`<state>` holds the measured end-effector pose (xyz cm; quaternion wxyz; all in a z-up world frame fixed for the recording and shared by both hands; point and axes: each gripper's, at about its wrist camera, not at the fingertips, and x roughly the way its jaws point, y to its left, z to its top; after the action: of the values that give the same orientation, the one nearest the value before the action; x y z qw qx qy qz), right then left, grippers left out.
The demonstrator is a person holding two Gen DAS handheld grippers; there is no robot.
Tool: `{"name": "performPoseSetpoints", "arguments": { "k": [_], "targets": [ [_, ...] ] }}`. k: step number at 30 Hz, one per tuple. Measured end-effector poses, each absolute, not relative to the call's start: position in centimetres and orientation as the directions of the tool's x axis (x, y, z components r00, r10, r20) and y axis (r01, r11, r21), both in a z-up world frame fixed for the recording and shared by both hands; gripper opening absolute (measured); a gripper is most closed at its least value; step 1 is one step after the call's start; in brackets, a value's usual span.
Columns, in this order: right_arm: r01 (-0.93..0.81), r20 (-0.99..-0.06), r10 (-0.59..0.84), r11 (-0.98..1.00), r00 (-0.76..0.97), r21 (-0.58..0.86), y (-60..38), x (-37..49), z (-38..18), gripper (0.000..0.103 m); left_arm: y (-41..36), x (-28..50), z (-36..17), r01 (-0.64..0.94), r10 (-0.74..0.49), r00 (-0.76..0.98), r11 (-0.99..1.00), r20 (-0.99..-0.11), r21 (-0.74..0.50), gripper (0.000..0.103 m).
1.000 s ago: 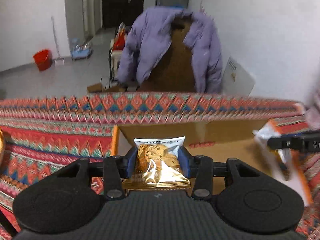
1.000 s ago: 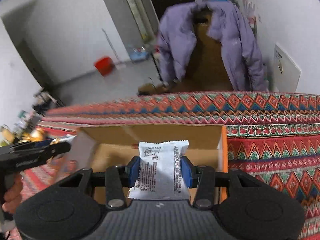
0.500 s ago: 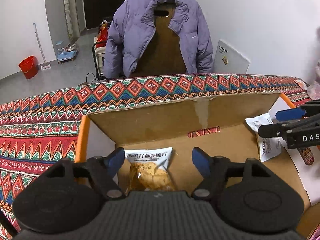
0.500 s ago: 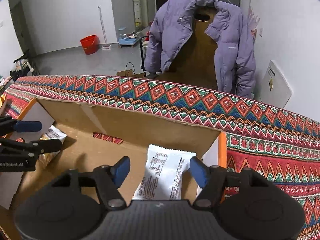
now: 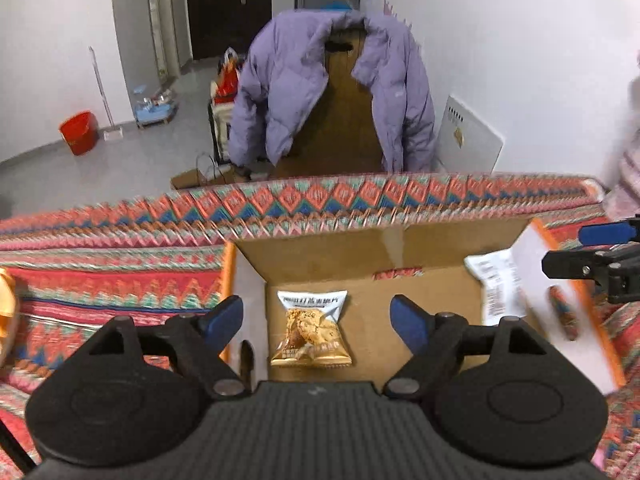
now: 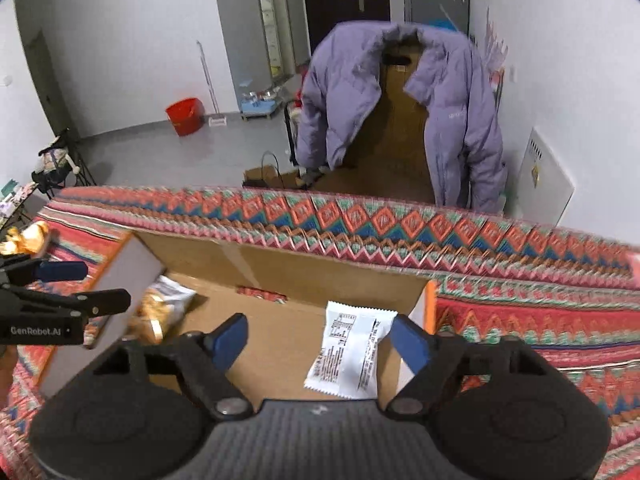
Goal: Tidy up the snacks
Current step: 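Withdraw both tools from the box back toward the snack pile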
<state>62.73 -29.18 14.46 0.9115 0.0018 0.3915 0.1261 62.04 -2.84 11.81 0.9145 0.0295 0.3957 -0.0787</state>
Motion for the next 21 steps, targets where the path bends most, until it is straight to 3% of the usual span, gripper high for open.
{"name": "performPoseSetpoints", "arguments": {
  "k": [3, 9, 15, 21],
  "targets": [
    [-0.239, -0.681, 0.222, 0.968, 0.697, 0.071, -29.3, 59.0, 19.0, 0.083, -3.2, 59.0, 16.0, 0.164, -0.118, 0.708, 0.987, -0.697, 0.0, 0.087],
    [-0.238, -0.628, 0.218, 0.97, 0.747, 0.053, -30.3, 51.6, 25.3, 0.101, -4.1, 50.7, 23.5, 0.204, -0.164, 0.772, 0.979, -0.614, -0.004, 0.102],
    [-0.23, -0.591, 0.223, 0.971, 0.776, 0.064, -31.5, 44.7, 27.6, 0.103, -4.5, 42.8, 25.5, 0.235, -0.173, 0.812, 0.971, -0.557, 0.041, 0.103],
    [-0.249, -0.548, 0.218, 0.968, 0.808, 0.019, -31.3, 37.8, 26.1, 0.103, -3.5, 35.4, 24.8, 0.222, -0.172, 0.845, 0.974, -0.507, 0.039, 0.103]
  ]
}}
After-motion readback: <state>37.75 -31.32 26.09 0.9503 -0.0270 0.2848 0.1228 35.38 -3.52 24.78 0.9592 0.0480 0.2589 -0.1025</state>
